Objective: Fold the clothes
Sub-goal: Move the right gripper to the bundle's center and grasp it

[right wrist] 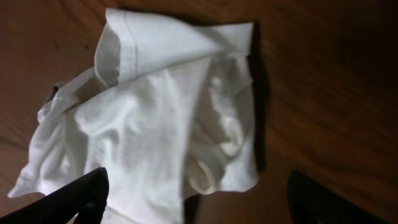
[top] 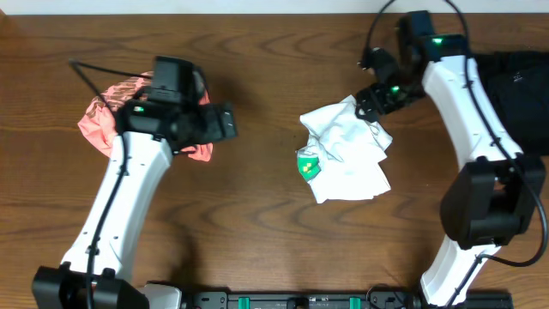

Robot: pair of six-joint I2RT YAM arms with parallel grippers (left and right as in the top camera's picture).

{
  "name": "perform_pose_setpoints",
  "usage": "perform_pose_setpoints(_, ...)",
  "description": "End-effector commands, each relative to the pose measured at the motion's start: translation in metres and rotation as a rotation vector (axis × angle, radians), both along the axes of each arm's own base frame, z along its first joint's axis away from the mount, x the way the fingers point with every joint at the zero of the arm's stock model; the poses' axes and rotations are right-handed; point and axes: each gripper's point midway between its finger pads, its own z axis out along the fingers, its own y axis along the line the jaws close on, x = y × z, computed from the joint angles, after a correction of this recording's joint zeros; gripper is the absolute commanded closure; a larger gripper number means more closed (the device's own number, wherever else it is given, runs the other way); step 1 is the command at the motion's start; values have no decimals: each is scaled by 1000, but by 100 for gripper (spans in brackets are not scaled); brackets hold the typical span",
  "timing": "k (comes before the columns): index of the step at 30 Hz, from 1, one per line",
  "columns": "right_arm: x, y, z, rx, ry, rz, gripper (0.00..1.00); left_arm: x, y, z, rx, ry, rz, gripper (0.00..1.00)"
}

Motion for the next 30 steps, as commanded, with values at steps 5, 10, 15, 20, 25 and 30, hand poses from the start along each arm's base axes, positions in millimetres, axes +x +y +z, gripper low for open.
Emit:
perform_pose_setpoints(5,-3,-8,-27,250,50,65,10,1,-49,-7,0,-47,-157,2)
perform_pose_setpoints(10,-9,-4,-60,334,132,95,10,6,-66,-11,-6,-66,-197,2)
perform_pose_setpoints(15,-18,2,-88,382,207,124,9,6,-66,-19,3,-47,-195,2)
perform_pose_setpoints(20,-33,8,-107,431,297,138,9,7,-65,-19,6,-47,-193,2)
perform_pose_setpoints(25,-48,15,-108,484,386,121,24,7,-64,-19,23,-58,-224,2)
perform_pose_setpoints(30,-68,33,-91,570,435,196,27,12,-56,-19,53,-70,-209,2)
